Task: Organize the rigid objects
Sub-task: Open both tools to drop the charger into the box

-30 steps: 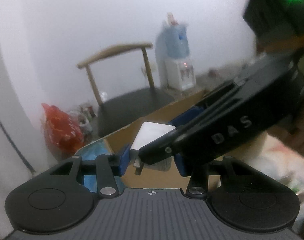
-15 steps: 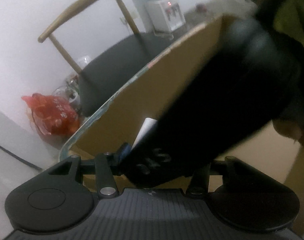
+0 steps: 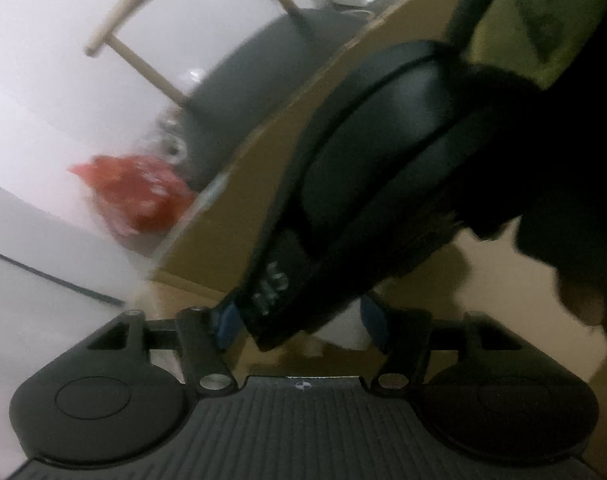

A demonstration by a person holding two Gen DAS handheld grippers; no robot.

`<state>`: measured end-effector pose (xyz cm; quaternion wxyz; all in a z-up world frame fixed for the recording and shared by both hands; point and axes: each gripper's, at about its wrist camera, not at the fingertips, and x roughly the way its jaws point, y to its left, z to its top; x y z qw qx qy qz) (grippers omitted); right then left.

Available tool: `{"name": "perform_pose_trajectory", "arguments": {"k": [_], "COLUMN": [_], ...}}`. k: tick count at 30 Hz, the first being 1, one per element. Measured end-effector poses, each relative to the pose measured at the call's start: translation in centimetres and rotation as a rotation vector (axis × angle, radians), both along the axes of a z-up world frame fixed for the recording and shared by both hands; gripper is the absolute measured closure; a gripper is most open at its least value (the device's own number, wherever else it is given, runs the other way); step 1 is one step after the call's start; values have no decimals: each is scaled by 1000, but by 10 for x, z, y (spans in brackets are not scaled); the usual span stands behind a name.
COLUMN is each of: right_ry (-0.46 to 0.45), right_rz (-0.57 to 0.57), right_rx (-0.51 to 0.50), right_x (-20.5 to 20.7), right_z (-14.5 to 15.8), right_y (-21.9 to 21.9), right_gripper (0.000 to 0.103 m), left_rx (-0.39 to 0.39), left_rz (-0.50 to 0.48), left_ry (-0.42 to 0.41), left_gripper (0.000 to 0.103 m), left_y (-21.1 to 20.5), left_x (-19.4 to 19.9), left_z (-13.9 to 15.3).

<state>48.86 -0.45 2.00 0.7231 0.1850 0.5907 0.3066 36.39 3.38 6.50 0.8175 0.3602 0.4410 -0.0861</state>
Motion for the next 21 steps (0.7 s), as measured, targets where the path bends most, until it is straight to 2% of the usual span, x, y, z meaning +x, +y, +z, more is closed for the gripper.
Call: {"name": "perform_pose_trajectory", "arguments": {"k": [2, 7, 11, 18, 20, 21], "right_ry": [3, -37, -73, -196, -235, -249], "right_rz": [8, 19, 33, 106, 124, 125], "right_rx": [18, 30, 49, 100, 134, 152], "right_x": [-4, -18, -34, -92, -113, -121], "right_z": [6, 24, 45, 108, 126, 134], "right_y": [-2, -7, -16, -42, -56, -61], "right_gripper": [34, 34, 34, 34, 34, 31], "left_rx": [18, -16, -86, -296, -338, -342], "left_rz": [8, 6, 24, 95, 111, 125], "left_ry": [-14, -64, -147, -332, -385, -413], "left_gripper": [40, 41, 41, 40, 35, 28], "left_y": [0, 5, 8, 6, 5, 2], "left_x": [-2, -30, -68, -148, -174, -191], "left_z": [4, 29, 60, 123, 132, 133]}}
